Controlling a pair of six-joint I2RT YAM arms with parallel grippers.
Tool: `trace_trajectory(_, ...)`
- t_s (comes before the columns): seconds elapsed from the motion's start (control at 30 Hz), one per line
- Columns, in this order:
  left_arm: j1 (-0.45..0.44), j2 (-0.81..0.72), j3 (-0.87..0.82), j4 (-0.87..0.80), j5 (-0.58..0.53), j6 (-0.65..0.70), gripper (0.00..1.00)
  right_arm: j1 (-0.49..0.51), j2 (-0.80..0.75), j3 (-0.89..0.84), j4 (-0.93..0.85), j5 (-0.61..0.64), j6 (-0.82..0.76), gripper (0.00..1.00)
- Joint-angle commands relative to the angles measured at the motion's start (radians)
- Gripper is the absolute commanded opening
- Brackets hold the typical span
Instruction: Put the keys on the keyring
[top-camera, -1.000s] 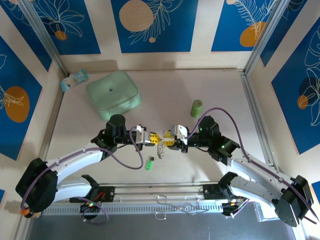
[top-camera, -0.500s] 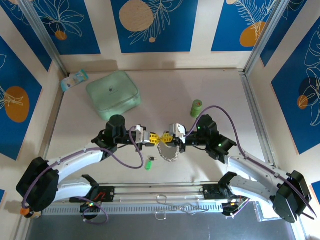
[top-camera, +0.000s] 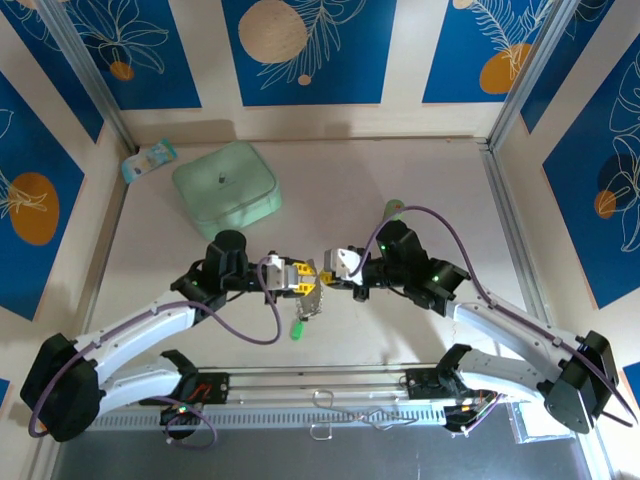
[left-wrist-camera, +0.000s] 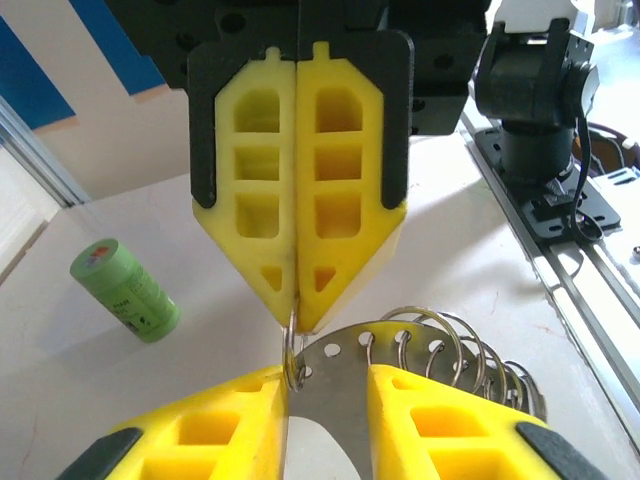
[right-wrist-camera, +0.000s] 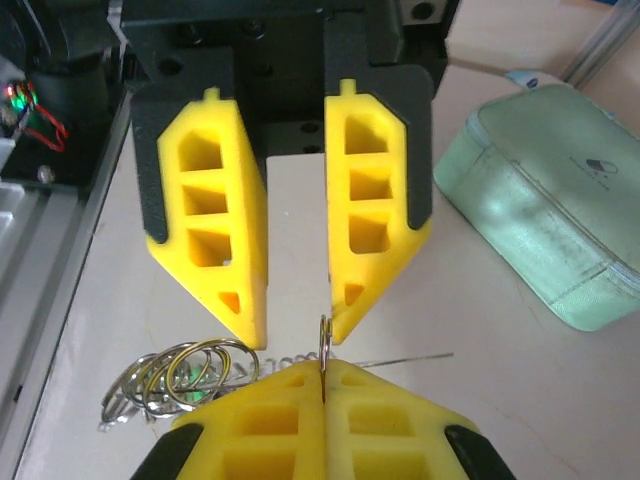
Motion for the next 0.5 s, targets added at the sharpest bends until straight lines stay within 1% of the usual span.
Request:
trace_trajectory(0.0,-0.006,0.004,0.041,-0.065,0.005,0.038,0.25,0.028,0.023,0.067,-0.101,0.076,-0.078,0.00)
trace_trajectory(0.13,-0.007,0.023,0.056,-0.048,0.024,0.019,0.20,0.053,0.047,0.108,-0.128,0.083,-0.091,0.00)
trace_trajectory(0.23,-0.007,0.026,0.063,-0.051,0.029,0.022,0.10,0.070,0.063,0.129,-0.148,0.094,-0.103,0.00)
trace_trajectory(0.33,-0.007,0.024,0.065,-0.054,0.029,0.028,0.00,0.075,0.071,0.140,-0.160,0.063,-0.105,0.00)
trace_trajectory(0.37,-0.007,0.023,0.064,-0.050,0.030,0.030,0.00,0.074,0.070,0.140,-0.160,0.042,-0.097,0.00)
trace_trajectory(0.4,-0.007,0.023,0.060,-0.043,0.028,0.029,0.00,0.070,0.068,0.138,-0.157,0.019,-0.088,0.03)
trace_trajectory(0.47,-0.007,0.020,0.048,-0.018,0.021,0.020,0.00,0.045,0.051,0.107,-0.106,-0.041,-0.037,0.19)
